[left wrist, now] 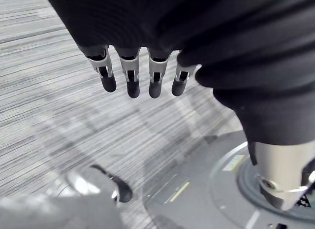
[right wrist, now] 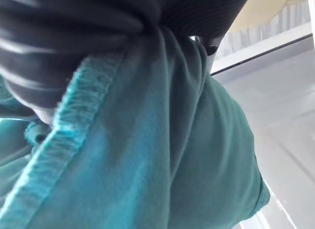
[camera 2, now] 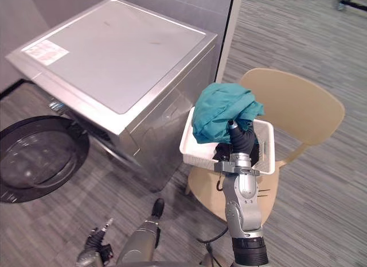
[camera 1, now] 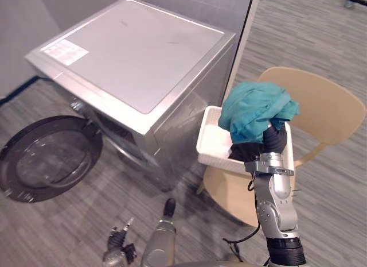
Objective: Pick up the laundry basket with both hands and put the clothes into the washing machine.
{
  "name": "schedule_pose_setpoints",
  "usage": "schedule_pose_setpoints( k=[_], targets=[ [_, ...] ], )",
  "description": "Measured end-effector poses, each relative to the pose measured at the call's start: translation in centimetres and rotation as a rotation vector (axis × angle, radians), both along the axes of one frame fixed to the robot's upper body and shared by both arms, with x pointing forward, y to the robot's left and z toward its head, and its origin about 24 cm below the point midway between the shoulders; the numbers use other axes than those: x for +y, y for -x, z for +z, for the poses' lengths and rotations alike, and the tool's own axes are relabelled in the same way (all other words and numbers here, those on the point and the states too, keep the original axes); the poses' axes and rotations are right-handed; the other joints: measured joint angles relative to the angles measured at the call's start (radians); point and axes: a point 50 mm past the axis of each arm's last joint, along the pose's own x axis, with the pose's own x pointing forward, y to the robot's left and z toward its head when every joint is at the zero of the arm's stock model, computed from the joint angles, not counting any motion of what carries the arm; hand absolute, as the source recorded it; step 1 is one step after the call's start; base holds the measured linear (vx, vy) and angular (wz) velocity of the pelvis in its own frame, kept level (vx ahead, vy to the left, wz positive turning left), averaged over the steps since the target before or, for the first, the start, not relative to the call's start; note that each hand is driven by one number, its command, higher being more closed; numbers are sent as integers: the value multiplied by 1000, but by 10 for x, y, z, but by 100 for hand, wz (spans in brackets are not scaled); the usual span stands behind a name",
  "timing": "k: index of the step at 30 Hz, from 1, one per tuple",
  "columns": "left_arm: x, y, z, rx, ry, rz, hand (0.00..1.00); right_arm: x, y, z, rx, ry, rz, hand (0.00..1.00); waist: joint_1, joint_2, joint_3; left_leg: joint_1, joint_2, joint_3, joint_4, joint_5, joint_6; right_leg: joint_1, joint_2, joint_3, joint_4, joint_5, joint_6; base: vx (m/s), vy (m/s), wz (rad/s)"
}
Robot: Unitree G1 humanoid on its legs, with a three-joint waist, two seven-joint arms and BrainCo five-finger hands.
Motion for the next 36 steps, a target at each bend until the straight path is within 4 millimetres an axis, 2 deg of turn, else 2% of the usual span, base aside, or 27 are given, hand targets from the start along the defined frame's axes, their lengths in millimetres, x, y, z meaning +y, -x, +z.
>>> schedule_pose_setpoints(
  k=[1,2,3,4,6,7,8,9,10,11,12,13,15,16,18,21,27,28,30,36],
  targets=[
    [1,3,0,5,-2,3,0,0,1,2,-7,6,-4,100,-8,-4,-2,9,-3,12,52,-1,0,-1,-4,-12,-22,22,-6,-226,-146,53],
    [2,7,2,-2,-9,9,0,0,2,5,-24,13,-1,100,-12,2,-7,52,-3,31,145,-8,-3,-7,0,-28,-59,68,-18,-164,-88,27],
    [4,7,3,-12,-17,13,0,1,2,7,-30,14,1,100,-10,7,-10,81,-2,36,184,-27,-7,-8,5,-28,-79,84,-21,-297,-83,45],
    [10,-5,15,-86,-48,16,0,0,3,8,-40,21,4,100,-16,22,-20,160,5,59,240,-142,-28,-15,12,-64,-119,122,-28,-254,-34,43],
    [14,-21,29,-177,-76,8,0,-1,3,8,-40,32,7,100,-16,22,-20,219,15,77,234,-166,-34,-21,11,-93,-123,134,-29,-200,2,73],
    [13,-47,52,-320,-110,-23,0,-2,3,9,-44,69,18,100,-23,26,-24,286,31,112,163,-171,-39,-22,8,-146,-125,142,-24,-147,32,98],
    [12,-56,63,-377,-123,-42,0,-2,3,10,-46,88,21,100,-30,30,-29,308,30,114,102,-164,-51,-22,9,-174,-128,145,-19,-183,67,142],
    [6,-76,86,-505,-144,-86,0,-1,3,10,-47,124,24,100,-44,39,-40,337,27,108,-22,-145,-82,-22,11,-232,-132,152,-9,-147,79,111],
    [3,-85,97,-565,-152,-107,0,-1,3,10,-48,140,26,100,-43,42,-44,357,25,105,-73,-135,-97,-23,13,-251,-132,154,-6,-164,124,113],
    [-3,-99,118,-677,-169,-149,0,2,2,9,-44,174,40,100,-37,41,-53,374,25,96,-140,-128,-106,-29,16,-275,-129,160,3,-137,149,65],
    [-4,-107,136,-763,-194,-190,0,13,-1,4,-18,201,84,100,-31,20,-64,370,9,83,-153,-106,-97,-31,4,-278,-133,173,10,-121,147,47],
    [-5,-109,142,-794,-203,-210,0,20,-3,1,-8,215,116,100,-31,13,-69,371,3,76,-153,-105,-95,-26,-1,-277,-135,175,14,-119,166,31],
    [-16,-116,163,-898,-217,-288,0,51,-6,-9,19,276,258,100,-32,-4,-82,380,-23,54,-157,-92,-76,0,-20,-278,-153,191,38,-89,127,31],
    [-21,-118,167,-920,-212,-311,0,58,-7,-11,24,294,293,100,-32,-5,-86,381,-28,51,-160,-89,-73,1,-24,-280,-154,195,43,-99,113,25],
    [-47,-127,177,-982,-168,-462,0,86,-10,-21,47,347,426,100,-20,-1,-99,383,-43,41,-186,-64,-57,4,-30,-287,-166,213,50,-109,103,18],
    [-80,-133,186,-1026,-181,-658,0,107,-7,-30,77,380,526,100,-13,-2,-100,392,-53,19,-230,-26,-48,6,-31,-299,-176,229,50,-86,37,18],
    [-78,-133,186,-998,-357,-813,0,104,-8,-40,126,393,550,100,-25,-2,-100,407,-55,10,-251,1,-45,13,-28,-299,-176,242,42,-64,3,3],
    [-79,-134,188,-999,-392,-846,100,102,-8,-43,142,372,556,100,-26,-3,-101,407,-54,8,-251,3,-47,13,-28,-299,-177,244,40,-68,2,1],
    [-78,-134,188,-990,-468,-897,100,101,-8,-51,189,342,578,100,-41,-4,-102,407,-53,6,-251,6,-49,12,-25,-297,-176,245,37,-54,-4,-1],
    [-95,-127,187,-992,-578,-1048,100,80,2,-73,311,308,596,100,-44,-9,-116,388,-34,17,-251,13,-61,-22,-14,-263,-157,247,33,-17,-35,-7]
  ],
)
